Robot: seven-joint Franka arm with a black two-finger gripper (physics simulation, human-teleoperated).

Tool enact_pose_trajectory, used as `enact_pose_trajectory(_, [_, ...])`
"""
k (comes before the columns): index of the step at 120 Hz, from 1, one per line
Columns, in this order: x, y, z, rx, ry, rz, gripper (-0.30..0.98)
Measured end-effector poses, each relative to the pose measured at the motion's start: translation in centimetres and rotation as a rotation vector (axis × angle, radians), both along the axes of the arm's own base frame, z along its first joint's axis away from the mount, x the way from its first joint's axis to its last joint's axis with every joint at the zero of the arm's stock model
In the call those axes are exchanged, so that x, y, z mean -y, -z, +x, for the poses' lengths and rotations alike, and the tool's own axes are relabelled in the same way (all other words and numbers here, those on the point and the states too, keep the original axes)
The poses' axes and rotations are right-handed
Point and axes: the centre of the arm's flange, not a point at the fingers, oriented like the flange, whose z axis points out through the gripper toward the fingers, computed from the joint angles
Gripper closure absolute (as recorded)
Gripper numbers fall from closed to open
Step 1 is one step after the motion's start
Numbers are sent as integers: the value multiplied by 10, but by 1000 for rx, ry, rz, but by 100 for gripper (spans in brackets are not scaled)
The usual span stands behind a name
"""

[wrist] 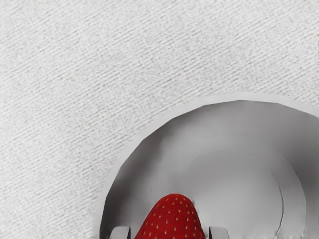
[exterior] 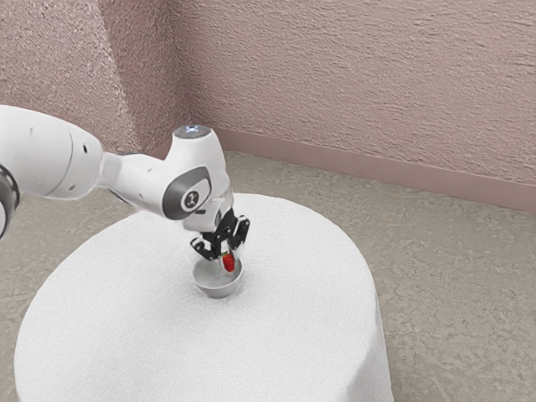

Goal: Take strawberry from the bowl

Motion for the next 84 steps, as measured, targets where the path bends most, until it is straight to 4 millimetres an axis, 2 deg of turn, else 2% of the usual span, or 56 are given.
enact_pose_trajectory(12, [16,-35,-2,43,21,-4,67])
enact_pose_trajectory(19, [29,-47,-4,55,37,-11,68])
enact_pose_trajectory(37, [87,-60,-13,65,114,-50,69])
enact_pose_trajectory(46, [108,-55,-17,51,138,-64,70])
enact_pose_trajectory(62, [141,-23,-24,-5,179,-85,70])
enact_pose_trajectory(75, [151,1,-26,-42,187,-89,70])
enact_pose_trajectory(84, [154,10,-26,-54,189,-91,69])
